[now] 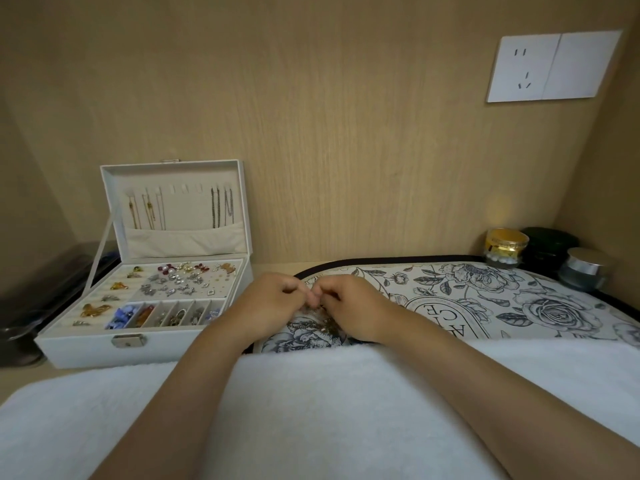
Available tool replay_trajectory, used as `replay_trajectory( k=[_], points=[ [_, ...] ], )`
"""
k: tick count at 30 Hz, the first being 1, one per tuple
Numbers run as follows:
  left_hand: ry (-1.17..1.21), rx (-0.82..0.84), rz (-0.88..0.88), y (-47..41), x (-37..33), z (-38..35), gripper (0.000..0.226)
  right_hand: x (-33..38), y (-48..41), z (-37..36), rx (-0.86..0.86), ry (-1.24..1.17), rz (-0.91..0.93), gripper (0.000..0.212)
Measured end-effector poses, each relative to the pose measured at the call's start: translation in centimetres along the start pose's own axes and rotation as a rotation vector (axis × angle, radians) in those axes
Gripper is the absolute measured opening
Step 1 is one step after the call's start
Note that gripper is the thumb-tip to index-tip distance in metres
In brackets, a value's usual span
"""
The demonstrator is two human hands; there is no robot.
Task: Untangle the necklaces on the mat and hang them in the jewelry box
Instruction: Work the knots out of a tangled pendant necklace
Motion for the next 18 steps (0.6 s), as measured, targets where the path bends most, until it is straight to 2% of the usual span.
replay_trajectory(
  k=[5, 10, 13, 18],
  points=[
    [-0.442, -0.037, 0.012, 0.2, 0.5, 1.1, 0.019, 0.1, -0.2, -0.9, 0.055, 0.116, -0.053, 0.015],
    [-0.796, 0.035, -0.028, 0.5, 0.7, 1.0, 0.029, 0.8, -0.5, -1.3, 0.106, 0.2, -0.061, 0.012],
    [-0.863, 0.046, -0.074, 0.4, 0.7, 0.8, 0.033, 1.1, -0.5, -1.2, 0.132, 0.214, -0.103, 0.008],
    [-0.793, 0.075, -0.104, 0.1, 0.9, 0.9, 0.027, 1.0, -0.3, -1.0, 0.163, 0.205, -0.177, 0.011]
  ],
)
Point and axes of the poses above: each hand's wrist, its own y-axis away from the middle knuckle, its own z-axis out of the back of the hand, x = y × z, the point moved 4 cm from there along -y, towards the middle knuckle, and after that the axes turned 12 degrees about -y, right-handed, at the moved point
